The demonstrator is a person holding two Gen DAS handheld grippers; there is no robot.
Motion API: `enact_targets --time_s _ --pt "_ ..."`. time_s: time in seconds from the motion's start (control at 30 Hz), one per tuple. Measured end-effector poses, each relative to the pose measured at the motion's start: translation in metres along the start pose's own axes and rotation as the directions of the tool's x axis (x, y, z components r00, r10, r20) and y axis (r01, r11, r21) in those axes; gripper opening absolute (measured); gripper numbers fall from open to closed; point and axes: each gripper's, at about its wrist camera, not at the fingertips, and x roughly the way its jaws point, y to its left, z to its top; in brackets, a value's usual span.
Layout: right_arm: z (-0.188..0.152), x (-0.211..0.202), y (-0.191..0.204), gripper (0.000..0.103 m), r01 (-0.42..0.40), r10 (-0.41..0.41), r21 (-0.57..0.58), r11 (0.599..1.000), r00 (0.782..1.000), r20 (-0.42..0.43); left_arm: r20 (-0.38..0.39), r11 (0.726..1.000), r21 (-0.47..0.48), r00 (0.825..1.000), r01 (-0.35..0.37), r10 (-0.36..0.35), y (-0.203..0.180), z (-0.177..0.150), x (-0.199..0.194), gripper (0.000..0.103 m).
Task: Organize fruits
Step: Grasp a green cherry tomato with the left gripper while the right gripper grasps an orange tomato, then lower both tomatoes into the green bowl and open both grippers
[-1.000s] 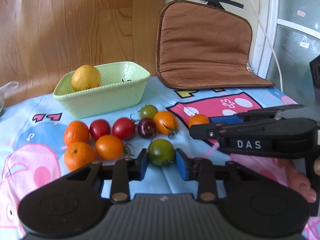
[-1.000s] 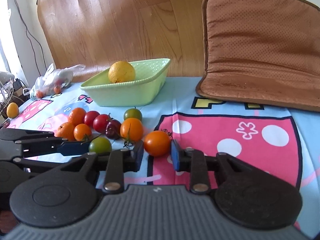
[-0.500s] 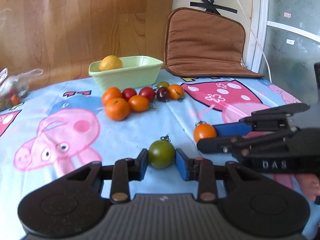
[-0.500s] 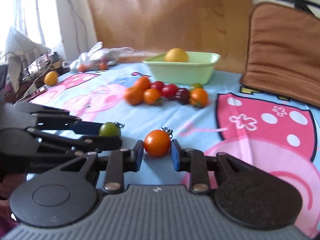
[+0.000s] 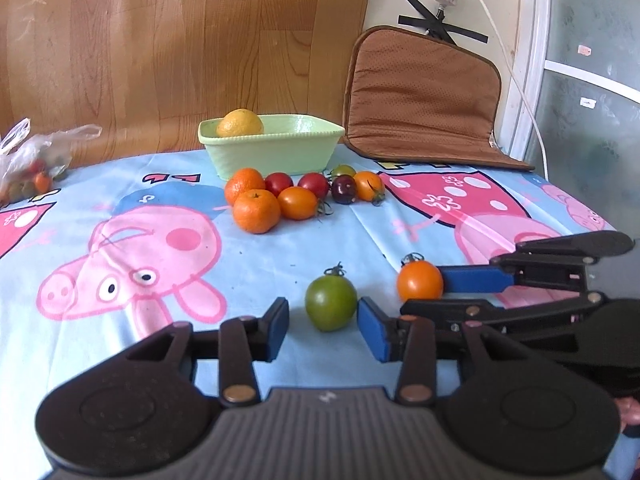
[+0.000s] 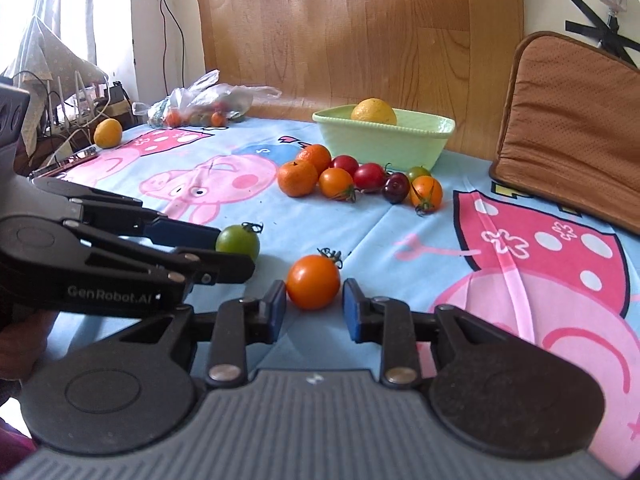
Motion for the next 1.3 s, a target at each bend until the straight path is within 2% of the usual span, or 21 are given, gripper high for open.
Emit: enact_targets --time_s 0.03,0.07,0.27,0.43,0.67,0.83,1.03,1.17,1.2,1.3 --pt "0.000 0.000 0.001 0.034 0.004 -0.004 -0.004 1.000 1.000 0.001 -0.003 1.000 -0.002 1.000 0.003 -0.003 0.001 0.001 0.002 0.037" --pt "0.000 0.000 0.002 0.034 0.008 -0.008 -0.006 1.000 1.000 0.002 0.001 1.000 -0.005 1.000 0.009 -0.009 0.001 0.001 0.003 0.029" --pt "0.004 0.001 0.006 0.031 0.006 -0.006 -0.011 1.000 1.000 0.029 0.013 0.999 -0.029 0.999 0.038 -0.037 0.005 0.000 0.001 0.028" --pt "0.012 0.011 0.010 0.031 -0.026 0.026 -0.002 1.000 0.999 0.042 0.030 0.998 -0.068 0.999 0.015 -0.013 0.019 0.005 -0.001 0.028" --pt "0.042 0.025 0.004 0.031 -0.012 0.008 0.038 0.999 0.995 0.102 0.096 0.999 -0.035 0.995 -0.013 0.017 0.037 0.044 0.007 0.028" --pt "0.076 0.046 -0.021 0.031 0.026 -0.035 0.061 0.998 0.987 0.158 0.147 0.999 -0.028 0.989 -0.026 0.030 0.051 0.089 0.035 0.028" --pt "0.121 0.091 -0.064 0.032 0.071 -0.095 0.130 0.989 0.977 0.192 0.152 0.998 -0.037 0.987 -0.042 0.047 0.072 0.147 0.097 0.029" --pt "0.126 0.126 -0.087 0.036 0.096 -0.121 0.168 0.981 0.982 0.148 0.087 0.994 -0.036 0.990 -0.105 0.108 0.079 0.157 0.142 0.031" --pt "0.124 0.127 -0.091 0.040 0.103 -0.131 0.189 0.977 0.981 0.141 0.077 0.991 -0.035 0.988 -0.129 0.131 0.080 0.155 0.143 0.033" --pt "0.116 0.106 -0.096 0.040 0.060 -0.107 0.238 0.969 0.976 0.188 0.115 0.987 -0.054 0.981 -0.151 0.156 0.084 0.141 0.118 0.031"
